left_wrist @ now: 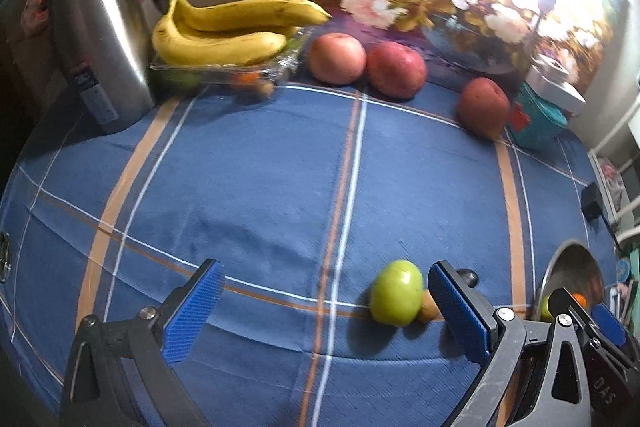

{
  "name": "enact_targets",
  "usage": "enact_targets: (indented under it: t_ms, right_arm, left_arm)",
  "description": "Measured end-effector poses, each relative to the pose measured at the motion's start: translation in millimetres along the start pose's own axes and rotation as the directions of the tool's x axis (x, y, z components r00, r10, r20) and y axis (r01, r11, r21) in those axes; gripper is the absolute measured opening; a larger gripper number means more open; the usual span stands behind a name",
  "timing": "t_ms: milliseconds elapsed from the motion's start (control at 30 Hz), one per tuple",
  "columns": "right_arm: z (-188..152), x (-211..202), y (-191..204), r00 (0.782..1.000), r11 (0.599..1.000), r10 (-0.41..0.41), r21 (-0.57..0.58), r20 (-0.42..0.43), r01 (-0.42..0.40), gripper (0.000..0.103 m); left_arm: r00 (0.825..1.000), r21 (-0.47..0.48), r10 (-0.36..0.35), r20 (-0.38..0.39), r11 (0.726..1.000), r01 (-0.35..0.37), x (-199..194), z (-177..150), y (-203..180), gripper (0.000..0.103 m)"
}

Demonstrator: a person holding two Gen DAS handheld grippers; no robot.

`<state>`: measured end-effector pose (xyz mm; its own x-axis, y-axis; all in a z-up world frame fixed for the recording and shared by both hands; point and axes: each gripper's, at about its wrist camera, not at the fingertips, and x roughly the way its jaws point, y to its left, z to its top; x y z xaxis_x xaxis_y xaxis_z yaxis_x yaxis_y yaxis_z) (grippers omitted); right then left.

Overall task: Organize fruits
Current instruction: 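Withdraw both open tools from the pan toward the remaining fruits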

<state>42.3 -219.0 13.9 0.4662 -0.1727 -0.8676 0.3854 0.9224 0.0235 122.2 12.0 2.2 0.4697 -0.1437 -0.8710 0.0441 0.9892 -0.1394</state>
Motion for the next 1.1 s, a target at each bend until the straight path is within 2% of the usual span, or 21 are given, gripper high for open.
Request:
enact_targets:
  t_ms: [100,533,700,833,1100]
  right_arm:
    - [5.3,1.1,11.5,1.000,1.000,0.018,-0.011,-0.007,-0.018,0.096]
    - [15.9,15.7,50.3,0.995,0.995,0.081,-0.049,-0.050,-0.084,0.096]
    - [16.7,22.9,54.7,0.994,0.993,0.086,-0.069,-0.069,-0.091,0.096]
    - [15.2,26.5,54.0,0.992,0.992,0.095,-0.072,-0.082,-0.101,0.096]
    - [7.3,40.0,53.8,0.988,0.992,0.090,-0.077,-0.122,-0.100,0.096]
  left_arm:
    - [1.000,-0.037,-0.003,0.014,0.999,0.004,-2.4,5.1,8.6,0.103]
    - [1.000,-0.088,0.028,-0.003,0.996,-0.028,11.7,18.1,22.1,0.103]
    - [1.000,-0.102,-0.004,0.004,0.995,0.005,13.2,20.8,22.0,0.103]
    - [1.000,-0.076,0.002,0.009,0.997,-0.001,13.0,21.0,14.6,0.103]
    - [0.998,-0.076,-0.046,-0.047,0.996,0.043,27.7,16.5,6.9,0.103]
